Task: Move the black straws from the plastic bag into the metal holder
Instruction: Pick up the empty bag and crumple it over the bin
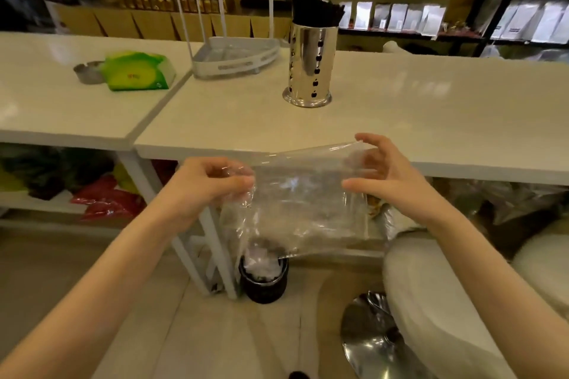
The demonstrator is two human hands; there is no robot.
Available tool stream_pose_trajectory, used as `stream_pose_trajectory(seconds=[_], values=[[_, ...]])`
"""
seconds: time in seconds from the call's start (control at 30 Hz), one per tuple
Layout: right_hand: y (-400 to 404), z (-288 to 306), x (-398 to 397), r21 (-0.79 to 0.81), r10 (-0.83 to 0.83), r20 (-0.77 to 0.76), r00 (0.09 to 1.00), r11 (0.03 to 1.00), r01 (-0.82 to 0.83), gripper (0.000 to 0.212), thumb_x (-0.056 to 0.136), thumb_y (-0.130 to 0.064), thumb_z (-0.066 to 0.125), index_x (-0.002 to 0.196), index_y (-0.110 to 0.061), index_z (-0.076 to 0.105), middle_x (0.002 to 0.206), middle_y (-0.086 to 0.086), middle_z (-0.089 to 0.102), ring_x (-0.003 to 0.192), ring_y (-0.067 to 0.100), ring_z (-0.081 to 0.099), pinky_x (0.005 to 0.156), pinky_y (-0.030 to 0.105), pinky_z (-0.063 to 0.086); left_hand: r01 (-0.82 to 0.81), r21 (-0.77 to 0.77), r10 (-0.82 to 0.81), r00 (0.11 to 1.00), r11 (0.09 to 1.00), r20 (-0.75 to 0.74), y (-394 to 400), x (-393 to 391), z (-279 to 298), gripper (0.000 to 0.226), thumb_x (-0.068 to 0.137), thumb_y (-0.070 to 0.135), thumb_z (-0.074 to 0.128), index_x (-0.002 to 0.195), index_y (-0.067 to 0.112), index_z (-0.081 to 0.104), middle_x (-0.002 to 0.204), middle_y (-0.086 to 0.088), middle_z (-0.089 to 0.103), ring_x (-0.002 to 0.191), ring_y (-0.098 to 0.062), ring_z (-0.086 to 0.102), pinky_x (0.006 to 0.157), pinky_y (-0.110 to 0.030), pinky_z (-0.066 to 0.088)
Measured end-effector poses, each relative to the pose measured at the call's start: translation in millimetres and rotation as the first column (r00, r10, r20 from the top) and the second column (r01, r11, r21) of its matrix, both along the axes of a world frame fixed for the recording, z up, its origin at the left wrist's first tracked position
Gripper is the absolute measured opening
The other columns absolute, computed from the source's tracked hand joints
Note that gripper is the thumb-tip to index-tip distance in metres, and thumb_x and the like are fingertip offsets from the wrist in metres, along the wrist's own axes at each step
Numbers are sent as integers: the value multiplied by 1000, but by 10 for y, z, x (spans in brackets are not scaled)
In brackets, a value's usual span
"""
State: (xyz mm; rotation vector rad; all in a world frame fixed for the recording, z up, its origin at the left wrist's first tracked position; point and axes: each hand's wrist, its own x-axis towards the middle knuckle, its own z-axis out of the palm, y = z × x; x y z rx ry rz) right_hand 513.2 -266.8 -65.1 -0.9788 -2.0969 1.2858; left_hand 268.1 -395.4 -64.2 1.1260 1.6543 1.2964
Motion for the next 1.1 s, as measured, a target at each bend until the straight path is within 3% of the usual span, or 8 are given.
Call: stream_pose_trajectory(seconds=[0.1, 0.23, 0.37, 0.53, 0.63, 0.83, 0.97, 1.1], values=[[19, -297, -86, -114, 93, 95, 991, 990, -82, 22, 79, -19, 68, 101, -16, 66, 97, -4, 71, 87, 7, 67, 82, 21, 47, 5, -155, 2, 999, 988, 47, -78, -76, -390, 15, 65, 21, 75, 78, 15, 72, 68, 3, 67, 69, -10, 60, 59, -13, 48], [179, -889, -262, -377, 151, 143, 978, 922, -87, 33, 72, -25, 73, 96, -3, 66, 94, 22, 67, 82, 35, 60, 82, 44, 47, 85, -404, -104, 994, 911, -25, -132, -214, -1117, 12, 64, 34, 75, 71, 24, 74, 71, 7, 67, 72, -7, 58, 66, -17, 44], [375, -1567, -493, -722, -8, -44, 999, 691, -26, 14, 74, -22, 68, 79, -9, 73, 80, 11, 71, 66, 22, 67, 65, 28, 55, 352, -482, -194, 918, 803, 347, -41, -339, -1942, 33, 53, 45, 80, 72, 21, 69, 69, 11, 66, 71, -4, 57, 70, -18, 43], [322, -2907, -657, -962, -414, -190, 890, 258, -86, 73, 72, -56, 62, 127, -10, 54, 118, 13, 66, 102, 26, 65, 93, 39, 51, 217, -522, 176, 779, 825, 602, 44, -284, -3229, 28, 65, 26, 71, 91, 14, 67, 84, 2, 74, 78, -11, 70, 79, -29, 49], [219, -3741, -816, -983, -474, -112, 873, 181, -28, 74, 76, -64, 45, 126, -10, 52, 106, 15, 71, 91, 26, 70, 74, 37, 57, -23, -569, 367, 785, 822, 499, 187, -214, -4035, 18, 78, 17, 65, 94, 9, 66, 84, -3, 70, 73, -12, 67, 74, -26, 50], [142, -5394, -1305, -796, -139, 241, 960, 538, 278, 73, 67, -49, 72, 128, -24, 40, 113, 0, 56, 96, 12, 57, 68, 25, 50, -384, -571, 623, 719, 726, 308, 519, -162, -5704, 18, 77, 5, 64, 61, 13, 59, 70, -13, 57, 70, -24, 52, 65, -32, 43], [285, -6495, -1621, -701, -287, 230, 930, 614, 363, 60, 81, -2, 61, 129, -20, 30, 91, 6, 58, 69, 14, 54, 59, 29, 50, -478, -561, 680, 699, 676, 223, 776, -312, -6662, 20, 79, 4, 58, 63, 17, 60, 66, -5, 61, 66, -21, 56, 58, -27, 45], [491, -7216, -1842, -414, -338, 195, 921, 823, 389, 72, 79, -8, 67, 139, -14, 28, 94, -2, 63, 86, 17, 63, 81, 34, 53, -484, -523, 647, 741, 701, 182, 1045, -544, -7437, 13, 78, 15, 64, 82, 3, 65, 73, -12, 63, 70, -26, 58, 59, -30, 48]])
